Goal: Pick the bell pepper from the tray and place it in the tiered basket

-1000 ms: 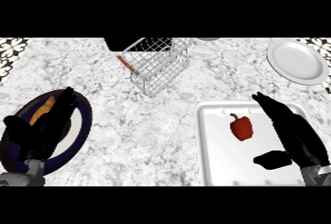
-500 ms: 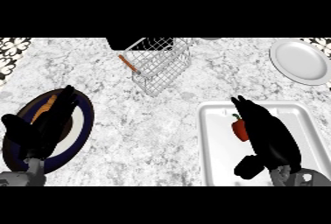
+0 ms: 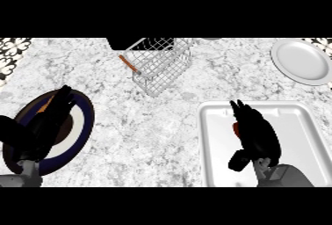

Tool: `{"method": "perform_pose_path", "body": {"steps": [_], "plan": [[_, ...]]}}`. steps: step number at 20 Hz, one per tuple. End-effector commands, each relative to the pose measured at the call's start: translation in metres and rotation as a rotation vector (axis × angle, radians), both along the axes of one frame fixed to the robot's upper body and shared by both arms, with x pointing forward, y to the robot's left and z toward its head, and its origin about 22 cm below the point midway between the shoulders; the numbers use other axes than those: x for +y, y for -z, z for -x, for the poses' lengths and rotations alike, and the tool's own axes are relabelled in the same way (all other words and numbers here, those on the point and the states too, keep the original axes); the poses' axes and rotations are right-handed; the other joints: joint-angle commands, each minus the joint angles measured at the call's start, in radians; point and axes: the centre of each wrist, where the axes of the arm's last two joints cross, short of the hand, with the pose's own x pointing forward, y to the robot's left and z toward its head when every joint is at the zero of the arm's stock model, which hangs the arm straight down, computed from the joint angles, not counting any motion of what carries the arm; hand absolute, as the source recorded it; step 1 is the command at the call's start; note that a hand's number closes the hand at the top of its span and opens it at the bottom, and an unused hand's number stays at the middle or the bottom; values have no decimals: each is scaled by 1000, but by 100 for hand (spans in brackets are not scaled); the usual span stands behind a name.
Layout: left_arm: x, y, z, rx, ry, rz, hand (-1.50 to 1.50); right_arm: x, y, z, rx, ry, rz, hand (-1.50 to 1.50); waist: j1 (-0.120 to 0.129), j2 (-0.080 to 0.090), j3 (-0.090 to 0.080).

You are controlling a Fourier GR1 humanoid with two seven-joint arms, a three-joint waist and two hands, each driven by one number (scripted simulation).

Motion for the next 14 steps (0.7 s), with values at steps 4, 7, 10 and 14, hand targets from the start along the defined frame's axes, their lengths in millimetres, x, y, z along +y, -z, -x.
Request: {"method": "perform_pose_path", "body": {"steps": [4,7,10,14], "plan": [[-10,6,5,-1,-14,9,0,-22,25,-21,-23,23,48,-150,-1,0,0],[-3,16,0,7,5,-4,0,-17,32,-20,-52,27,66,-150,-2,0,0],[-18,4,-6,2,-18,16,0,-30,36,-19,-81,28,86,-150,-3,0,0],[-24,12,-9,20,-8,4,0,-38,43,-29,-63,37,114,-150,-3,0,0]]}}
